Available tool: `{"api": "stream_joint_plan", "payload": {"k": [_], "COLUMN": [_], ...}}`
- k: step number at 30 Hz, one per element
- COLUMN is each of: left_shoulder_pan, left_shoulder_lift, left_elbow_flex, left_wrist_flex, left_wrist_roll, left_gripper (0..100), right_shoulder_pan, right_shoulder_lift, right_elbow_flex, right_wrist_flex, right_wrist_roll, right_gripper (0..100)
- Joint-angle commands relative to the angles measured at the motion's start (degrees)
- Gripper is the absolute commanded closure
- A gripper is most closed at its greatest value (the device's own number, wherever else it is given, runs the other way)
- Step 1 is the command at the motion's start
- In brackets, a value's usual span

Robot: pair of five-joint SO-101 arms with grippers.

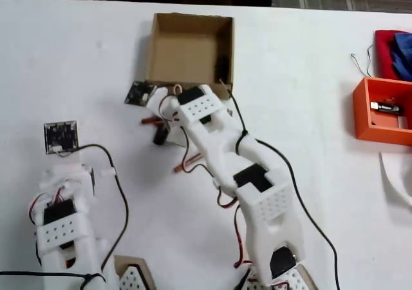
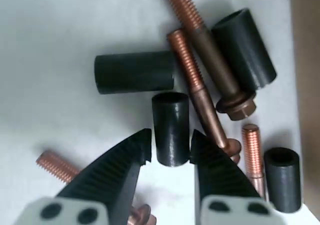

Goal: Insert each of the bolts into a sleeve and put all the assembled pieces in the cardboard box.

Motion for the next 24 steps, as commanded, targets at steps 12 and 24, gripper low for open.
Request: {"api": "stream_joint_plan", "payload": {"k": [12, 24], "left_shoulder_pan": [0.44, 0.44], "left_shoulder_lift": [-0.35, -0.35], "left_elbow_flex": [-0.22, -0.22], "left_wrist_flex": [-1.05, -1.05], "left_wrist_roll": [-0.62, -0.62], "left_gripper": [90, 90], "right_shoulder_pan": [-1.89, -1.45], "right_shoulder_lift": [-0.75, -4.44], "right_elbow_flex": [-0.18, -0.09], "right_wrist_flex": [0.13, 7.78], "right_wrist_roll": [0.18, -13.98], "right_gripper": [97.8, 92.7]}}
